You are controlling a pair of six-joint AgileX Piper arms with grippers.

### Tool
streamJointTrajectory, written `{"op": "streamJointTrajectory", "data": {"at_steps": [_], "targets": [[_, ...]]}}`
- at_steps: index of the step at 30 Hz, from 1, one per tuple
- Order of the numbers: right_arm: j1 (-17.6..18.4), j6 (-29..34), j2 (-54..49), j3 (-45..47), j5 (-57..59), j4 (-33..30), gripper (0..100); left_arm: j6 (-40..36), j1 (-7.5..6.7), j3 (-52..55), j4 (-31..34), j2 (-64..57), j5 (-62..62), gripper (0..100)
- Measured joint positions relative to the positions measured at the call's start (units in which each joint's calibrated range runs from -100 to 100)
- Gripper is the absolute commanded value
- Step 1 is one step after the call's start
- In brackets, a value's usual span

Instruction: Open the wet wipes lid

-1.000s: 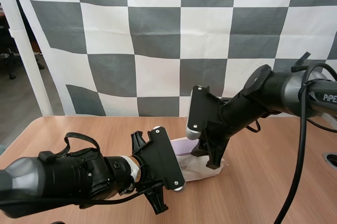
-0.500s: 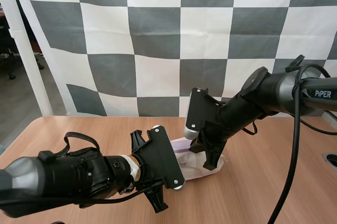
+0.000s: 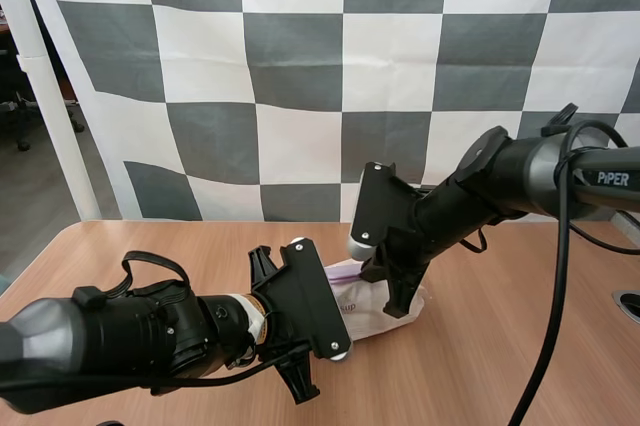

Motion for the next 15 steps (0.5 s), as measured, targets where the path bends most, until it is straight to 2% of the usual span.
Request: {"op": "streamJointTrajectory", "data": {"at_steps": [15], "targets": [[0.00, 0.00, 0.12, -3.62, -5.64, 7.70, 0, 0.00, 0.00, 0.00, 0.00, 0.00, 0.37, 0]]}}
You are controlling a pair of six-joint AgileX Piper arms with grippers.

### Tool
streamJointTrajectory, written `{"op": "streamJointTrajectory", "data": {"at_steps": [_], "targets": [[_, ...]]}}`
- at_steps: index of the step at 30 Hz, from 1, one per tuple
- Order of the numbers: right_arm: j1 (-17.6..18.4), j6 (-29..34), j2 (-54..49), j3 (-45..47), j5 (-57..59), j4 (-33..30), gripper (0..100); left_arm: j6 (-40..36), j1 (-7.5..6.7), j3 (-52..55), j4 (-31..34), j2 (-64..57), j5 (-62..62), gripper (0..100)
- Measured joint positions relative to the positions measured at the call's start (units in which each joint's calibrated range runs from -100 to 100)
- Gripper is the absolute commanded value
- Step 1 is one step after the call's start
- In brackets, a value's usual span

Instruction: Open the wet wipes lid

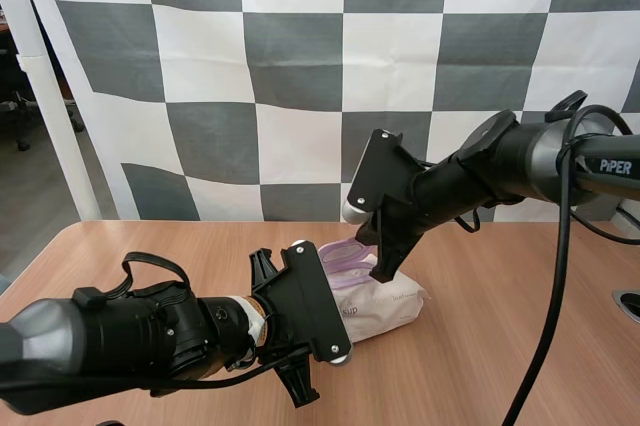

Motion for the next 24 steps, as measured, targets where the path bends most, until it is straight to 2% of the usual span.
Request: {"op": "streamJointTrajectory", "data": {"at_steps": [4, 12, 17, 24], "targets": [[0.00, 0.00, 1.86, -0.67, -0.90, 3.33, 0, 0.00, 0.00, 0.00, 0.00, 0.00, 0.00, 0], [0.03, 0.00, 9.16, -1.24, -2.90, 6.13, 0, 0.00, 0.00, 0.00, 0.00, 0.00, 0.00, 0], [0.03, 0.00, 12.65, -1.24, -5.77, 10.96, 0, 0.00, 0.00, 0.00, 0.00, 0.00, 0.00, 0], [2.27, 0.00, 16.77, -1.63, -10.16, 15.51, 0, 0.00, 0.00, 0.00, 0.00, 0.00, 0.00, 0]]}}
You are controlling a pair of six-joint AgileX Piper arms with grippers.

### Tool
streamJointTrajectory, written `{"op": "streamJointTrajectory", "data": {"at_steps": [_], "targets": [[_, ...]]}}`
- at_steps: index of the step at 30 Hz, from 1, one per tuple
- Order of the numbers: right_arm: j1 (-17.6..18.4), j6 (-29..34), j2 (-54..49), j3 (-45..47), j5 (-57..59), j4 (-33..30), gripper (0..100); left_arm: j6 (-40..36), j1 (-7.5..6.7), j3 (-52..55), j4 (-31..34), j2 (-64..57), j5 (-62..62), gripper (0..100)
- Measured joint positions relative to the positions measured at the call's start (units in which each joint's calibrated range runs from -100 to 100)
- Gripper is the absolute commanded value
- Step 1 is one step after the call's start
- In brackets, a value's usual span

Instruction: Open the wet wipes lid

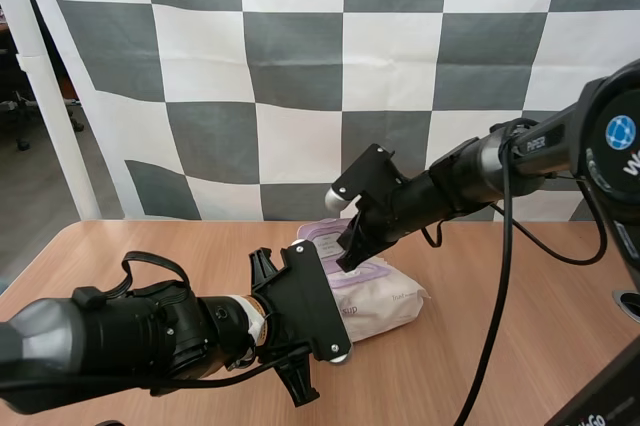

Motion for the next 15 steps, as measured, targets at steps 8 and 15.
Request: {"op": "streamJointTrajectory", "data": {"at_steps": [8, 15], "targets": [[1.02, 0.00, 5.44, -1.21, -1.47, 2.35, 0, 0.00, 0.00, 0.00, 0.39, 0.00, 1.04, 0], [1.02, 0.00, 7.37, -1.21, -1.92, 1.91, 0, 0.00, 0.00, 0.00, 0.39, 0.00, 1.04, 0]]}}
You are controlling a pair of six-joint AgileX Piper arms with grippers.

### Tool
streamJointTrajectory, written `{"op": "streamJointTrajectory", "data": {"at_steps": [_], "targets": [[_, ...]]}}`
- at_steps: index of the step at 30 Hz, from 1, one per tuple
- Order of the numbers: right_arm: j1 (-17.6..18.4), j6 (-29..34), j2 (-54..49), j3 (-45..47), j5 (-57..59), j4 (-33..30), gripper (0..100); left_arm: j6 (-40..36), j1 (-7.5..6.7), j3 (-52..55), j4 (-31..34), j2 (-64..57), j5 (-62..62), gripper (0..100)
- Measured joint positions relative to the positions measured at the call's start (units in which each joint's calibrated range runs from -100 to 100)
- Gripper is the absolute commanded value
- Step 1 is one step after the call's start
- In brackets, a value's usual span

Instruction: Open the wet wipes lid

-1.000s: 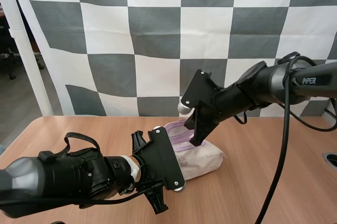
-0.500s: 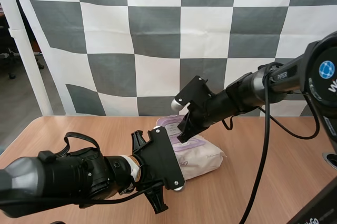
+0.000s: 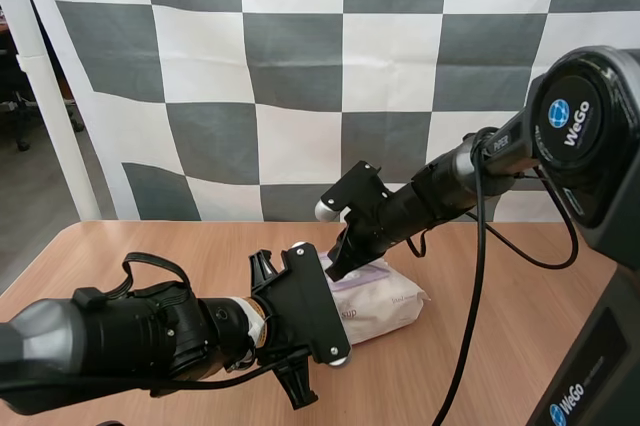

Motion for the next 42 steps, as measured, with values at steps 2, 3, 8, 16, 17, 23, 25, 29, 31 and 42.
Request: {"op": "streamJointTrajectory", "data": {"at_steps": [2, 3, 8, 16, 17, 23, 25, 29, 31, 42], "targets": [[-0.10, 0.00, -1.95, 0.00, -0.89, -0.23, 0, 0.00, 0.00, 0.00, 0.00, 0.00, 0.00, 0], [-0.10, 0.00, -3.88, 0.00, -2.14, -0.33, 0, 0.00, 0.00, 0.00, 0.00, 0.00, 0.00, 0], [-0.10, 1.04, -13.58, 0.00, -6.52, -5.60, 0, 0.14, 0.00, 0.00, 0.44, 0.00, 0.39, 3], [-0.10, 11.93, -28.76, 0.00, -0.17, -19.16, 0, 0.05, 0.00, 0.00, 1.66, 0.00, -0.27, 77], [-0.10, 12.87, -30.35, 0.00, 0.88, -20.92, 0, 0.05, 0.00, 0.00, 1.66, 0.00, -0.27, 83], [-0.10, 21.21, -40.67, 0.00, 6.89, -29.86, 16, 0.05, 0.00, -1.80, 1.75, -2.64, 3.65, 97], [-0.10, 21.90, -41.86, 0.00, 7.65, -30.91, 21, 0.05, 0.00, -1.99, 1.90, -3.22, 4.23, 97], [-0.10, 22.81, -43.06, 0.00, 8.33, -32.02, 22, 0.05, 0.00, -2.13, 1.89, -3.66, 4.95, 97], [-0.10, 23.41, -43.97, 0.00, 8.87, -32.73, 22, 0.26, 0.00, -2.28, 1.89, -4.27, 5.36, 97], [-0.10, 36.50, -60.59, 0.00, 13.77, -47.55, 22, 1.29, 0.00, -7.34, 1.66, -14.91, 16.92, 94]]}}
